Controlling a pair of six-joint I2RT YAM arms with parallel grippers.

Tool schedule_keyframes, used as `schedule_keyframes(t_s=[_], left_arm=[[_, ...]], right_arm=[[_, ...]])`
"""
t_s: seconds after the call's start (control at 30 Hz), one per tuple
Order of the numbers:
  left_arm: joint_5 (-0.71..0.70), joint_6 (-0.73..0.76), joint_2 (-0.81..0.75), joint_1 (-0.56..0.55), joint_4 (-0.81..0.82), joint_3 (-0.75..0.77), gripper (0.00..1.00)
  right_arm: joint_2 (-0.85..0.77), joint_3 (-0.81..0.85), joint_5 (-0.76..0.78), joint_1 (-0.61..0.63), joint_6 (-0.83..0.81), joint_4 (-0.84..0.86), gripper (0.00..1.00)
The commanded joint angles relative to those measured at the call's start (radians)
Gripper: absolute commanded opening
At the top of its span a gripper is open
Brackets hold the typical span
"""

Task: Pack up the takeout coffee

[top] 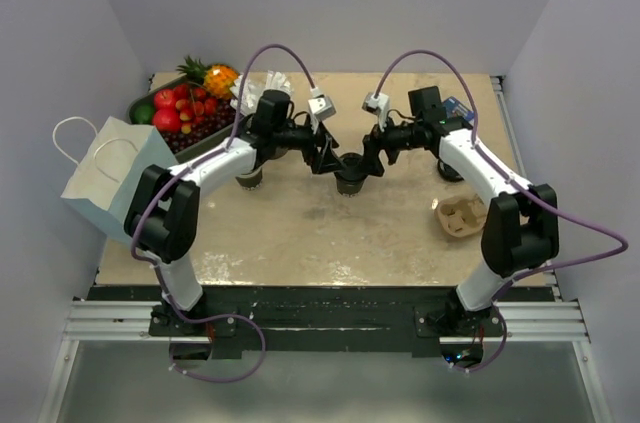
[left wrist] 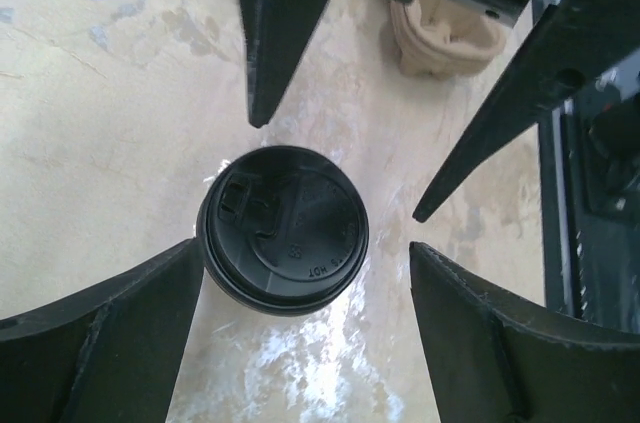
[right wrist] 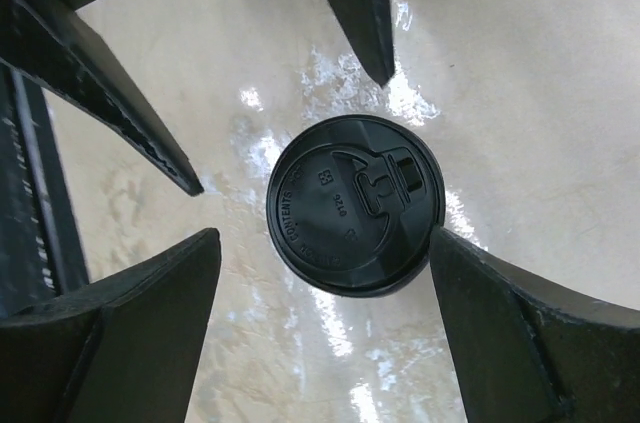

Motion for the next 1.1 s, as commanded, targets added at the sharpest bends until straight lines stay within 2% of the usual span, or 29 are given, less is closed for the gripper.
schedule_keyframes(t_s=[0.0, 0.03, 0.1, 0.17, 0.33, 0.47, 0.63, 1.07], left_arm=[[0.015, -0.338, -0.066, 0.043, 0.271, -0.065, 0.88], [0.014, -0.432, -0.067, 0.057, 0.297, -0.074, 0.87], [0.000, -0.516, -0.063, 0.072, 0.346, -0.094, 0.85], [0.001, -0.647, -0.059, 0.101, 0.410, -0.134, 0.82], [0.055, -0.774, -0.018, 0.159, 0.478, -0.186, 0.69], [0.123, -0.810, 0.016, 0.161, 0.561, -0.218, 0.63], [0.142, -0.799, 0.071, 0.161, 0.558, -0.228, 0.57], [0.166, -0.816, 0.171, 0.159, 0.592, -0.198, 0.49]], right_arm=[[0.017, 0.024, -0.128, -0.065, 0.258, 0.075, 0.86], [0.030, 0.022, -0.145, -0.095, 0.295, 0.089, 0.84], [0.052, 0.024, -0.216, -0.148, 0.361, 0.091, 0.80], [0.097, 0.037, -0.260, -0.174, 0.384, 0.051, 0.72], [0.184, 0.054, -0.381, -0.243, 0.373, -0.038, 0.60], [0.232, 0.036, -0.414, -0.269, 0.386, -0.033, 0.53], [0.295, 0.030, -0.440, -0.271, 0.436, 0.011, 0.49], [0.367, 0.062, -0.474, -0.268, 0.481, 0.048, 0.46]])
